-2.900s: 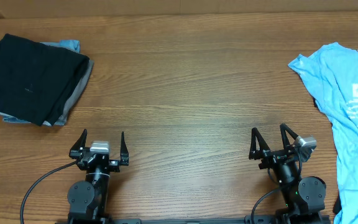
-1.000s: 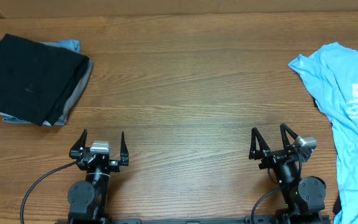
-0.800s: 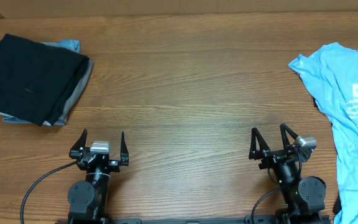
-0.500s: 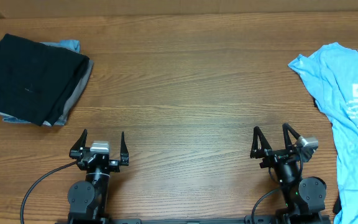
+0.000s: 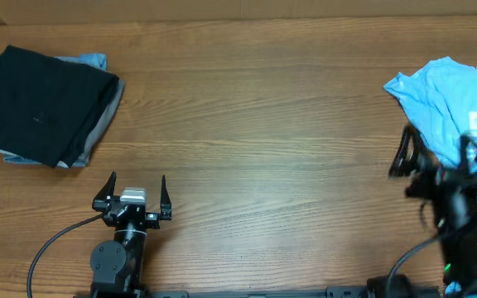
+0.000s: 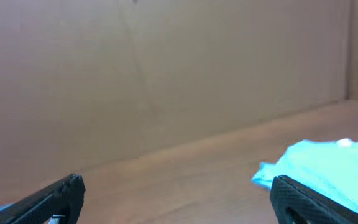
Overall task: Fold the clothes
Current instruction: 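Reach the right gripper to the blue T-shirt's right edge and grasp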
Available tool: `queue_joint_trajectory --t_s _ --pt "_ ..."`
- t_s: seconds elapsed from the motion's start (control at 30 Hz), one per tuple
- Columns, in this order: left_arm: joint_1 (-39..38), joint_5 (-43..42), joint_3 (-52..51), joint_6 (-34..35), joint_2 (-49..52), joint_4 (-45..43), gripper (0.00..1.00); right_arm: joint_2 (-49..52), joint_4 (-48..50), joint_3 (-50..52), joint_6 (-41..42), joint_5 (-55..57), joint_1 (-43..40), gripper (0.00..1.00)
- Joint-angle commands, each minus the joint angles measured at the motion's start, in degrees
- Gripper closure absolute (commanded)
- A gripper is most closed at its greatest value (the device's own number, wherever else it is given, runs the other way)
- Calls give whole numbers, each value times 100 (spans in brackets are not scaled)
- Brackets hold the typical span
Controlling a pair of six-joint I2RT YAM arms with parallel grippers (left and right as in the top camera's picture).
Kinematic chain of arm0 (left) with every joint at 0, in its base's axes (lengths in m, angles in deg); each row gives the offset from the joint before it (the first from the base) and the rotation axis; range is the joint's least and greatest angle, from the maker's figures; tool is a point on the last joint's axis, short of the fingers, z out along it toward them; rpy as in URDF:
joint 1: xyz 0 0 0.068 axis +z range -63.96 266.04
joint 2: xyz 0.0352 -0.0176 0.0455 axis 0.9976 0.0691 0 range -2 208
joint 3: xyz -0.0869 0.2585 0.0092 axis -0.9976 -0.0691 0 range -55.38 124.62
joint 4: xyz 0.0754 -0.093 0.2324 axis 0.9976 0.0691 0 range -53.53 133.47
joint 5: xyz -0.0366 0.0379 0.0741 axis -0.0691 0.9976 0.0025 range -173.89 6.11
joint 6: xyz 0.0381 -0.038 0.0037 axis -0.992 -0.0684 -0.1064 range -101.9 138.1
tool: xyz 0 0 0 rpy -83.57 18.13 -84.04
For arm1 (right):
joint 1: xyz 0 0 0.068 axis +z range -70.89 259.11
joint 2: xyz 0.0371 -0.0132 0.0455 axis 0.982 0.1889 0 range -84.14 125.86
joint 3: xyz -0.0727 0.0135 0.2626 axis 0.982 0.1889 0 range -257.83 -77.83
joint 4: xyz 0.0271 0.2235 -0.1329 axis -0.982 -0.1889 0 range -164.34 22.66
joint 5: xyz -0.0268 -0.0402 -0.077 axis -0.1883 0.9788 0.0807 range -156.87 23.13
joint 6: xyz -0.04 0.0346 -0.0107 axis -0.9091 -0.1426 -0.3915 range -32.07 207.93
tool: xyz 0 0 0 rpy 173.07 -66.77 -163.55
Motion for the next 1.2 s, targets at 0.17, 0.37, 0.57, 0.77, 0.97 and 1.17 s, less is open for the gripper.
queue_joint_trajectory --t_s 0.17,0.37,0.57,0.77,0.97,1.17 --pt "39 -26 -24 -68 -57 -13 0 4260 -2750 -4492 -498 -267 9 0" --pt "39 -26 -24 -68 -57 -13 0 5532 -3097 -4741 138 516 -243 0" --pt "39 -26 -24 -68 -57 -13 0 7093 -2745 -4741 525 494 -1104 25" --pt "39 -26 -24 -68 -57 -13 0 8262 -1934 -4741 459 485 -1384 44" --pt "39 -26 -24 -66 -57 -13 0 9064 -1217 -4741 743 651 -1384 42" --pt "39 -26 -24 -66 -57 -13 0 9674 -800 -4741 866 1104 -1384 37"
